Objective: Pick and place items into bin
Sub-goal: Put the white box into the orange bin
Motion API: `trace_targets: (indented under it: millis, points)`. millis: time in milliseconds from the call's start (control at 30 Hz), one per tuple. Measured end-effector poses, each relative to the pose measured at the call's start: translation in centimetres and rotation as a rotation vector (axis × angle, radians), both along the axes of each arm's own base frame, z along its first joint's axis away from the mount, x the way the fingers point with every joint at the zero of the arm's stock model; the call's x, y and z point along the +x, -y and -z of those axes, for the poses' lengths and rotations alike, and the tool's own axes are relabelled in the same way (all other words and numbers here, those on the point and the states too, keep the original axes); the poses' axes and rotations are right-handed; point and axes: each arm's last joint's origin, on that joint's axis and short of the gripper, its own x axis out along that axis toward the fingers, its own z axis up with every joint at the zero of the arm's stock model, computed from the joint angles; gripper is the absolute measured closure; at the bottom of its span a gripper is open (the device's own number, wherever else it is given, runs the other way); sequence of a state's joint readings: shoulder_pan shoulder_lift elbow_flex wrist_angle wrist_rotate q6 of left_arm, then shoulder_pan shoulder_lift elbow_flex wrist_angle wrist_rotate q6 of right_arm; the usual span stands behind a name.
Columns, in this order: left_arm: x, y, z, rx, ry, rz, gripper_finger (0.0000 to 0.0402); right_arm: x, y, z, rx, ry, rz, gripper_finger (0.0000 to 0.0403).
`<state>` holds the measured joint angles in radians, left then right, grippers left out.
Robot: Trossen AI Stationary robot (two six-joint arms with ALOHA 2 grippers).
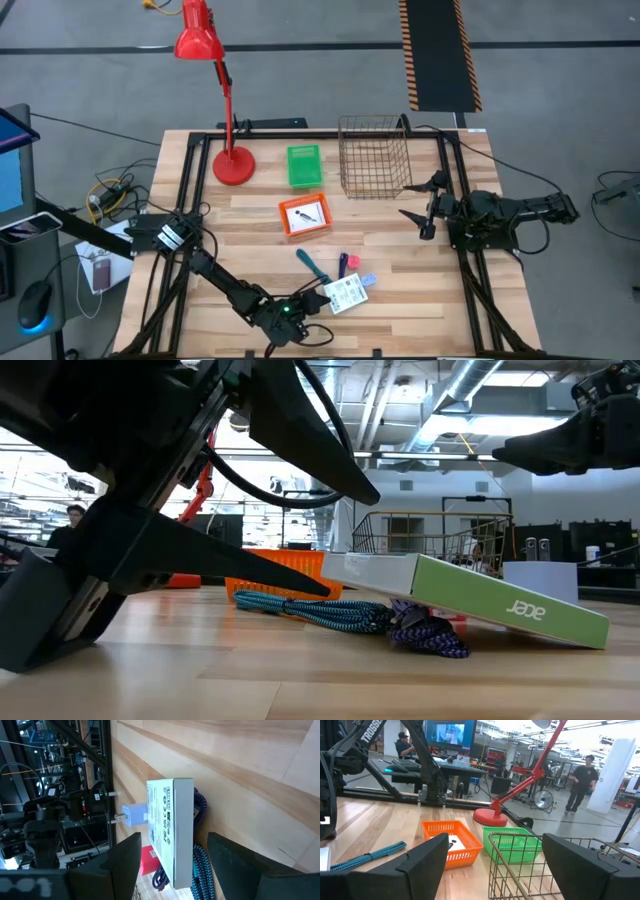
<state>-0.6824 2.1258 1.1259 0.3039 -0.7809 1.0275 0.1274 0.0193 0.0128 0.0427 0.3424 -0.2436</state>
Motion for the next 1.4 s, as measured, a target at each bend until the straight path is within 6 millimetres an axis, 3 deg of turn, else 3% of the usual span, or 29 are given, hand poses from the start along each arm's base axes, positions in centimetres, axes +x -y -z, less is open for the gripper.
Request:
trace_targets:
  millis: [1400]
  points:
    - [1.2, -1.7, 0.1, -0.018, -0.034, -0.001, 0.0184, 0.0, 0.0, 0.0, 0.0, 0.0, 0.0, 0.0085]
